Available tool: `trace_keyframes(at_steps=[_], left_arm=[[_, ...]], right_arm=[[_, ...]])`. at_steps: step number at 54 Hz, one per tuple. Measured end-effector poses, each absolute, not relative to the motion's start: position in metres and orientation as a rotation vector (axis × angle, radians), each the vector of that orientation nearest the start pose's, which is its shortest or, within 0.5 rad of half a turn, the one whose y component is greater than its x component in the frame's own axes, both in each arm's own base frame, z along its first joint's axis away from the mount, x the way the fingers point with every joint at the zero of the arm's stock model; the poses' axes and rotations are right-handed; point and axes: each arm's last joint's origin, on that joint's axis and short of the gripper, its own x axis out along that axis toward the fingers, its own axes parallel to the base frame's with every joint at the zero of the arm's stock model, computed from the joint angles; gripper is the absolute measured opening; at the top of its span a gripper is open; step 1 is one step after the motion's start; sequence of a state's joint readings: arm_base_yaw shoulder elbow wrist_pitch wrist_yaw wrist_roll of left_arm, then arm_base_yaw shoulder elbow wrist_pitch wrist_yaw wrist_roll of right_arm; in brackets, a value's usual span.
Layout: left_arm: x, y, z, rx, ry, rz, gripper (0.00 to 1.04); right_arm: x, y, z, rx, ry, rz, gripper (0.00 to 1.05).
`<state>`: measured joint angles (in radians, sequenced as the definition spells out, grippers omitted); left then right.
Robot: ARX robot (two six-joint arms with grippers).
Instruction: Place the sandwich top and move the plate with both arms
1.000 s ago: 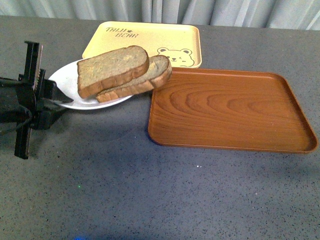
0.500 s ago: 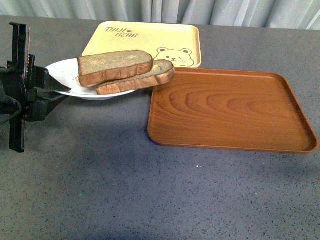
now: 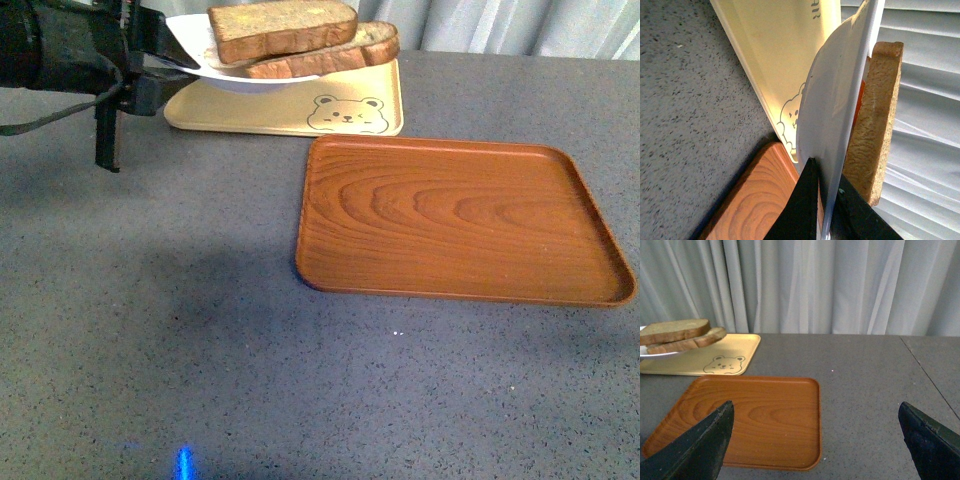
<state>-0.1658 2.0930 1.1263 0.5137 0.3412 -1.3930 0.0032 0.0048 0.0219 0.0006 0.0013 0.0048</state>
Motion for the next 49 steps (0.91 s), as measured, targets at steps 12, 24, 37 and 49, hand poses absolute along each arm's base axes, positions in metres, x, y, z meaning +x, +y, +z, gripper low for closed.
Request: trace_keyframes(at_steps=[12,24,37,49], left_arm=[[0.455,-0.103,0.1,-1.326,0.788,-0.103,0.02],[0.479,-0.118,0.091,-1.301,0.813,-0.114,0.02],[0.484,-0.12,0.087,-1.29,0.82,-0.125,0.25],[0.452,-0.088,0.087,-1.295,0.788,-0.132,0.64]], right_arm=[[0.097,0.0,0.171,0.005,-0.018,0.002,0.96],[0.097,0.0,0.171,0.005,-0.018,0.002,0.96],[0.097,0.0,0.171,0.005,-0.018,0.002,0.96],[0.097,0.0,0.171,0.005,-0.018,0.002,0.96]])
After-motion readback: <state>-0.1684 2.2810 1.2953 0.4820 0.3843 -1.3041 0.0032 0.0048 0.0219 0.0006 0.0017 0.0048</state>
